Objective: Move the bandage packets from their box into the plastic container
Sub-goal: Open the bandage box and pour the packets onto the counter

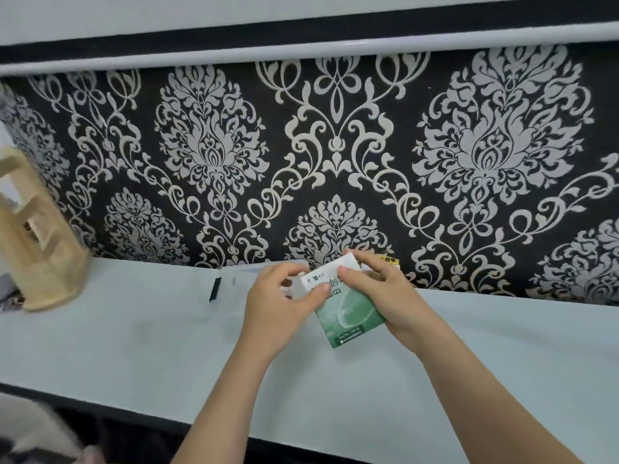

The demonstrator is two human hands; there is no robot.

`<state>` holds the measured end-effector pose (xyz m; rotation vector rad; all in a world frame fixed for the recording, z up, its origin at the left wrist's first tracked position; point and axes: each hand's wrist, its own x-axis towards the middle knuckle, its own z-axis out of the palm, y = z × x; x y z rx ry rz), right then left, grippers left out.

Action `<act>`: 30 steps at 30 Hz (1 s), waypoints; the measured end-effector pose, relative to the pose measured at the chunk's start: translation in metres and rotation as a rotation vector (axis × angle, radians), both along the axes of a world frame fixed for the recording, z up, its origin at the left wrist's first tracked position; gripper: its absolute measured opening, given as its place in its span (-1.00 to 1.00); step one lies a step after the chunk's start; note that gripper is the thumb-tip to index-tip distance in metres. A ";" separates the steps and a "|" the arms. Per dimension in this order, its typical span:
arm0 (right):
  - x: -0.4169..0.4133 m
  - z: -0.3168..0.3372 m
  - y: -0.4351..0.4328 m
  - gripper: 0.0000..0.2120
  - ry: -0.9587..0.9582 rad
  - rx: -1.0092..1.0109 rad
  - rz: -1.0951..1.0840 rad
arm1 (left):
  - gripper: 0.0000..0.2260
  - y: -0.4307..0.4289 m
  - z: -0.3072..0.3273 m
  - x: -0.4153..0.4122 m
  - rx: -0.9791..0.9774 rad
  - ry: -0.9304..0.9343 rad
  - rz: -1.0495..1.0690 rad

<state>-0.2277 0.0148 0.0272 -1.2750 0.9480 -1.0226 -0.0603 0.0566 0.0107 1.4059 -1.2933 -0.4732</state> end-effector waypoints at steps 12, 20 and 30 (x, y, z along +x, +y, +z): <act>-0.028 -0.020 -0.021 -0.63 0.166 -0.003 0.134 | -0.83 -0.015 -0.018 -0.020 -0.143 -0.260 -0.065; -0.035 -0.025 -0.024 -0.65 0.158 0.018 0.109 | -0.66 -0.011 -0.018 -0.027 -0.036 -0.263 -0.176; -0.052 -0.027 -0.020 -0.47 0.262 -0.005 0.339 | -0.79 -0.009 -0.021 -0.034 -0.148 -0.507 -0.108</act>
